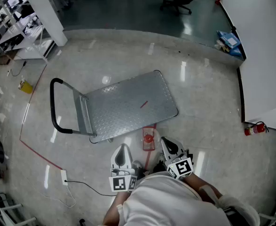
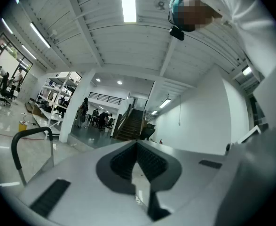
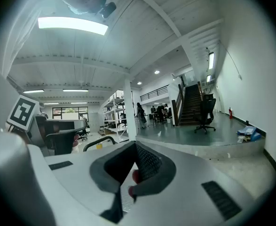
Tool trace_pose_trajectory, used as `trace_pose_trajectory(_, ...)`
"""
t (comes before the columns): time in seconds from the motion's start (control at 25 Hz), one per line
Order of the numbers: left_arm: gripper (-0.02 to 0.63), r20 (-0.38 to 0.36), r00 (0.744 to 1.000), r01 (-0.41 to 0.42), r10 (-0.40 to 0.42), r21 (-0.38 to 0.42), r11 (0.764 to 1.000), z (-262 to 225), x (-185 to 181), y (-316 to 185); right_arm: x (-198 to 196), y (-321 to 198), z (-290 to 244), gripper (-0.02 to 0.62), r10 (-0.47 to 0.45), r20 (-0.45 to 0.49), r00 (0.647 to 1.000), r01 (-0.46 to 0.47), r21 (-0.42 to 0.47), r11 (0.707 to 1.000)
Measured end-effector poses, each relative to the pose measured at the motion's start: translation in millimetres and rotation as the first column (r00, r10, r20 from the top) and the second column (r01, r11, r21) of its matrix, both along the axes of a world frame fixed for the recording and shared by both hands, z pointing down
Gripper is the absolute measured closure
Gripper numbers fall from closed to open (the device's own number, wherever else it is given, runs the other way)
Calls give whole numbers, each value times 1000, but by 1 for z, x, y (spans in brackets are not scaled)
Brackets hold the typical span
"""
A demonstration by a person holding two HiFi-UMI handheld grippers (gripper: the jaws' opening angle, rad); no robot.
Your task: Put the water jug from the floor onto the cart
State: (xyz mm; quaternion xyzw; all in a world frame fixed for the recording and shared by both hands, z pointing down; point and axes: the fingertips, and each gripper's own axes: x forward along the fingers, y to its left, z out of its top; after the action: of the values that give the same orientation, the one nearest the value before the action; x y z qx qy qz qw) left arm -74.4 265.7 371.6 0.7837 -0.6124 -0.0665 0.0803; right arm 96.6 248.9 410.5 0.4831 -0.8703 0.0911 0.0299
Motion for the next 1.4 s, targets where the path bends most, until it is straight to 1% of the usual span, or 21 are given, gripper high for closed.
trace_pose_trajectory(0.24, 603, -2, 1000, -5, 5, 5, 1000, 0, -5, 3, -7, 4, -1, 584, -6, -16, 1000, 6, 14, 1000)
trace_pose_trajectory(0.44, 603, -2, 1000, -5, 5, -5, 1000, 1, -6, 4, -9, 4, -2, 584, -10, -15, 1000, 10, 15, 1000)
trace_pose_trajectory(0.6, 603, 2, 1000, -1, 1, -7, 1000, -1, -8, 6, -9, -2, 3, 583, 4, -23, 1000, -4, 7, 1000)
trace_pose_trajectory(0.68, 603, 6, 1000, -3, 3, -4, 1000, -3, -9, 4, -9, -13, 11, 583, 18, -43, 999, -19, -16, 1000)
trace_pose_trajectory(0.8, 603, 13, 1000, -8, 8, -6, 1000, 1, -11, -1, -11, -36, 36, 581, 30, -93, 995, -38, -77, 996)
trace_pose_trajectory(1.0, 603, 0, 1000, -7, 7, -41, 999, 16, -13, -14, -16, -66, 101, 580, 17, -196, 980, -57, -200, 978)
trace_pose_trajectory(1.12, 603, -7, 1000, -18, 18, -64, 998, 31, -18, -22, -25, -78, 153, 580, -7, -245, 970, -62, -273, 960)
trace_pose_trajectory(1.24, 603, -9, 999, -42, 41, -85, 996, 49, -15, -31, -28, -87, 218, 574, -50, -299, 953, -66, -367, 928)
trace_pose_trajectory(1.32, 603, -4, 998, -56, 56, -93, 994, 64, -13, -38, -31, -91, 264, 554, -90, -328, 940, -71, -449, 891)
trace_pose_trajectory(1.4, 603, 3, 998, -65, 65, -99, 993, 82, -15, -45, -38, -92, 314, 501, -143, -346, 927, -68, -532, 844)
